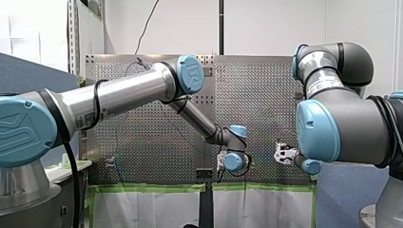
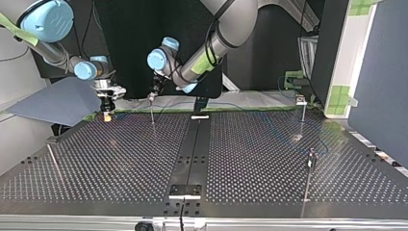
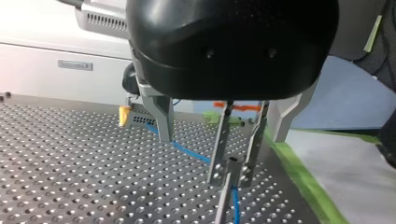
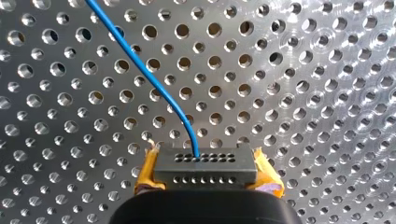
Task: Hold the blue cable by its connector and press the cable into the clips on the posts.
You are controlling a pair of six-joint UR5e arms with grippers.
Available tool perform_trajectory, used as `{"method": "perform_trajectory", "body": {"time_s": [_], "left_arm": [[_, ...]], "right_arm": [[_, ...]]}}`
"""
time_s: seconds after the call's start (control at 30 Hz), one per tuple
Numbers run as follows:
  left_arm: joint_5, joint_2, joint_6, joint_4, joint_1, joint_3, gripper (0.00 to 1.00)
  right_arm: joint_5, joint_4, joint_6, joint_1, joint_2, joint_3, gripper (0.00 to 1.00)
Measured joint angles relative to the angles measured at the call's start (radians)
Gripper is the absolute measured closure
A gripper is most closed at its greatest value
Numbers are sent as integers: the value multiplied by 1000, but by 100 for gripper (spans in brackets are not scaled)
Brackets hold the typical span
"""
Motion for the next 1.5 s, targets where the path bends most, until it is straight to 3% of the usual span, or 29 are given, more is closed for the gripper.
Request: {"method": "perform_trajectory", "body": {"time_s": [0.4,0.73,1.5], "left_arm": [[-10,-1,0,-18,-8,-5,2],[-5,-1,-6,22,-7,-48,2],[-10,-1,-26,23,-8,-39,2]], "right_arm": [[-2,0,1,2,1,0,100],[-2,0,1,2,1,0,100],[-2,0,1,3,3,0,100]]}}
